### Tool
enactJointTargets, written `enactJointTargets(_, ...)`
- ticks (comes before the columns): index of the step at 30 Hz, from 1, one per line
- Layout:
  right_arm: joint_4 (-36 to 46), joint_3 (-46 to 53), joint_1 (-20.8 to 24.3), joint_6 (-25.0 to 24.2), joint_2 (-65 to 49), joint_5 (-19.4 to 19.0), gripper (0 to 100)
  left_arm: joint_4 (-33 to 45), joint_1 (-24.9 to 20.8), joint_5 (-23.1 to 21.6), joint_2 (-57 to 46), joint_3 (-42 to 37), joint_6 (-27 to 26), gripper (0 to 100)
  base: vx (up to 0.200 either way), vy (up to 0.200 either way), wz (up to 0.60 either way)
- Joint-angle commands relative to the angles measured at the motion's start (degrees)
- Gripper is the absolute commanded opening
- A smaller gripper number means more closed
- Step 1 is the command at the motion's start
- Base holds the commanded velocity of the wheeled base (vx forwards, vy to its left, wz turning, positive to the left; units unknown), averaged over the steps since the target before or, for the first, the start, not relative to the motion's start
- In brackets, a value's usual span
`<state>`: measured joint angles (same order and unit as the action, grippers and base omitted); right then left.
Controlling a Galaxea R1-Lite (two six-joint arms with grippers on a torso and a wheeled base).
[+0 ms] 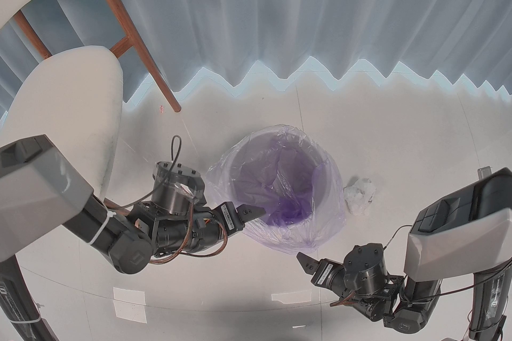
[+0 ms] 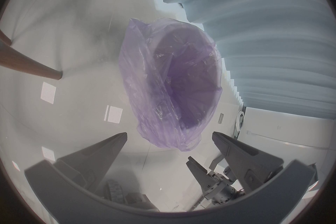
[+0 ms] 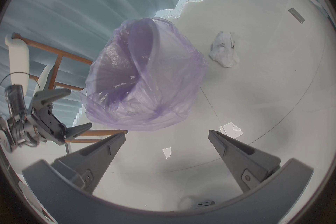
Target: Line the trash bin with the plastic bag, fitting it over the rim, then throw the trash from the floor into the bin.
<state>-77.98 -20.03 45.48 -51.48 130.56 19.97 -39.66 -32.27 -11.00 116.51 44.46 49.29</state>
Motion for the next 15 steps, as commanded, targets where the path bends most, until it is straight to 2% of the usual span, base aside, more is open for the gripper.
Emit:
enactJointTargets(1,-0.7,0.7,0.7,0.2,1.3,0.4,100,10.6,0.5,-2.3,-4.6,8.0,0.0,100,0.0,0.0,0.0)
enactJointTargets(5,-0.7,0.9,0.7,0.2,1.3,0.4,100,14.8,0.4,-2.6,-7.5,10.7,0.1,100,0.0,0.0,0.0)
enactJointTargets(15,-0.7,0.8,0.7,0.2,1.2,0.5,100,14.7,-0.1,-3.4,-4.1,11.4,0.0,100,0.0,0.0,0.0)
